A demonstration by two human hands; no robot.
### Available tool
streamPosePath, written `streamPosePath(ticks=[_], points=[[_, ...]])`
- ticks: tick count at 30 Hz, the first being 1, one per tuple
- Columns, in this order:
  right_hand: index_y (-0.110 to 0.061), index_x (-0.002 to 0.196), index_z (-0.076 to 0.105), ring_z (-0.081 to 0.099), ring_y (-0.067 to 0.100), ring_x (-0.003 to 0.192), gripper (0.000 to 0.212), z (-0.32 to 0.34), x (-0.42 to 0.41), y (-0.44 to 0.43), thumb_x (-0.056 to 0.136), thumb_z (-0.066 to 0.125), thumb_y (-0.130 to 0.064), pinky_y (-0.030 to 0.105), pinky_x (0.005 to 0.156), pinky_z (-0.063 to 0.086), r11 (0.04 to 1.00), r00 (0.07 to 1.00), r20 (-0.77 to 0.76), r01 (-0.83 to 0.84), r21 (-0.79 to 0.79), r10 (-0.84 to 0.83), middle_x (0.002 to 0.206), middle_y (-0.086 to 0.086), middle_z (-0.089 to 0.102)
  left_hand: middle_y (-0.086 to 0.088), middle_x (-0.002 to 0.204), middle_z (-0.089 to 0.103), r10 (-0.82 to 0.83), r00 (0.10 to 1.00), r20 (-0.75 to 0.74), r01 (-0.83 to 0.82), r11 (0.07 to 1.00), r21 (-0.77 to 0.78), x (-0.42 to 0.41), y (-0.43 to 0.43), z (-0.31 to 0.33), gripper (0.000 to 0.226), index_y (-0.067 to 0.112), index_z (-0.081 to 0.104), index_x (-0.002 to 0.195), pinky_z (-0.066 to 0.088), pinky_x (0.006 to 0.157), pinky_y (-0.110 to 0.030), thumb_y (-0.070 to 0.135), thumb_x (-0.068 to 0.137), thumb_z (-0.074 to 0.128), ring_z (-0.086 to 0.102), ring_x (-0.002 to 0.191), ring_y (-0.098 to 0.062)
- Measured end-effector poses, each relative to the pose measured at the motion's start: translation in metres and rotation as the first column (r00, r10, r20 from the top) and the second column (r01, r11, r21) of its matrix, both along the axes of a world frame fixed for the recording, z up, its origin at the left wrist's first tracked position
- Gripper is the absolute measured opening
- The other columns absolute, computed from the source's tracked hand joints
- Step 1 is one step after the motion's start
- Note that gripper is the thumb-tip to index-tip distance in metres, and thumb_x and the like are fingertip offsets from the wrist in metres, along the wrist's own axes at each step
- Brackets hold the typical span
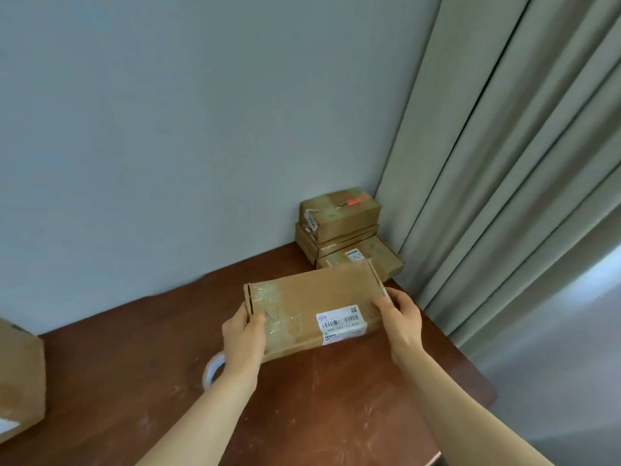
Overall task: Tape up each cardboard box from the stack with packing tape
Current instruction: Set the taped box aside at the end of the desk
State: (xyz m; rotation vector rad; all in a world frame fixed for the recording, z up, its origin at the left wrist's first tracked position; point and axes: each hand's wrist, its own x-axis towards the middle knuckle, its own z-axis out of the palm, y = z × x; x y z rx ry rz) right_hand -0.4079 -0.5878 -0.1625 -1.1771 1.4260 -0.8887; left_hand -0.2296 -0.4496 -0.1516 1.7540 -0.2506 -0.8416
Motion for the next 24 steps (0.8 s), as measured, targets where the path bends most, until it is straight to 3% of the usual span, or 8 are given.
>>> streamPosePath(ticks=[2, 6, 9, 12, 15, 19, 24], points=[[-0.019, 0.105, 0.065, 0.061, 0.015, 0.089, 0.019, -0.009, -0.011, -0.043, 0.087, 0.060, -0.020, 0.035, 0.084, 0.051, 1.000, 0.999, -0.032, 0.011, -0.022, -0.011, 0.098, -0.001, 0.067, -0.007, 0.114, 0.059, 0.027, 0.999, 0.027, -0.027, 1.000, -0.009, -0.022, -0.034, -0.002, 0.037, 0.040, 0.061, 0.084, 0.051, 0.087, -0.042, 0.008, 0.090, 0.045, 0.060, 0.097, -0.026], [-0.019, 0.109, 0.063, 0.059, 0.017, 0.093, 0.020, -0.027, -0.033, -0.130, 0.091, 0.055, -0.021, 0.037, 0.087, 0.050, 0.999, 0.995, -0.095, -0.025, -0.029, 0.022, 0.099, -0.002, 0.064, 0.012, 0.102, 0.060, 0.102, 0.995, -0.001, -0.102, 0.995, -0.016, -0.062, -0.103, -0.003, 0.040, 0.038, 0.055, 0.109, 0.051, 0.092, -0.040, 0.002, 0.093, 0.049, 0.060, 0.098, -0.015], [-0.018, 0.107, 0.064, 0.059, 0.018, 0.095, 0.020, -0.039, -0.045, -0.178, 0.091, 0.052, -0.019, 0.037, 0.086, 0.049, 0.994, 0.980, -0.173, -0.102, -0.037, 0.094, 0.102, 0.000, 0.066, 0.010, 0.103, 0.065, 0.127, 0.991, -0.030, -0.126, 0.992, 0.011, -0.081, -0.142, -0.005, 0.040, 0.027, 0.058, 0.122, 0.052, 0.092, -0.042, 0.003, 0.091, 0.054, 0.064, 0.098, -0.015], [-0.013, 0.108, 0.066, 0.060, 0.020, 0.096, 0.021, -0.047, -0.048, -0.217, 0.092, 0.052, -0.017, 0.034, 0.085, 0.046, 0.984, 0.961, -0.229, -0.171, -0.050, 0.155, 0.103, 0.003, 0.068, 0.001, 0.116, 0.064, 0.110, 0.994, -0.024, -0.109, 0.993, 0.048, -0.087, -0.175, -0.016, 0.042, 0.039, 0.064, 0.113, 0.053, 0.093, -0.043, 0.020, 0.076, 0.058, 0.062, 0.106, -0.018], [-0.012, 0.111, 0.066, 0.061, 0.023, 0.100, 0.024, -0.054, -0.047, -0.249, 0.093, 0.052, -0.014, 0.036, 0.088, 0.047, 0.973, 0.945, -0.259, -0.223, -0.056, 0.202, 0.106, 0.005, 0.068, -0.004, 0.120, 0.059, 0.140, 0.989, -0.041, -0.135, 0.985, 0.109, -0.087, -0.203, -0.036, 0.053, 0.042, 0.064, 0.112, 0.053, 0.092, -0.044, 0.023, 0.063, 0.053, 0.061, 0.107, -0.020], [-0.008, 0.113, 0.067, 0.063, 0.024, 0.098, 0.024, -0.067, -0.043, -0.277, 0.092, 0.054, -0.010, 0.039, 0.088, 0.051, 0.951, 0.925, -0.247, -0.307, -0.042, 0.288, 0.106, 0.008, 0.069, -0.003, 0.132, 0.053, 0.213, 0.976, -0.054, -0.202, 0.965, 0.168, -0.090, -0.228, -0.040, 0.073, 0.022, 0.045, 0.139, 0.049, 0.098, -0.045, 0.020, 0.067, 0.057, 0.058, 0.113, -0.023], [-0.004, 0.111, 0.068, 0.061, 0.028, 0.097, 0.023, -0.082, -0.035, -0.292, 0.091, 0.057, -0.010, 0.034, 0.085, 0.046, 0.924, 0.882, -0.327, -0.377, -0.060, 0.339, 0.105, 0.015, 0.065, -0.005, 0.148, 0.041, 0.278, 0.960, -0.020, -0.265, 0.932, 0.246, -0.092, -0.246, -0.043, 0.072, 0.013, 0.027, 0.150, 0.036, 0.110, -0.047, 0.005, 0.085, 0.056, 0.041, 0.134, -0.026]])
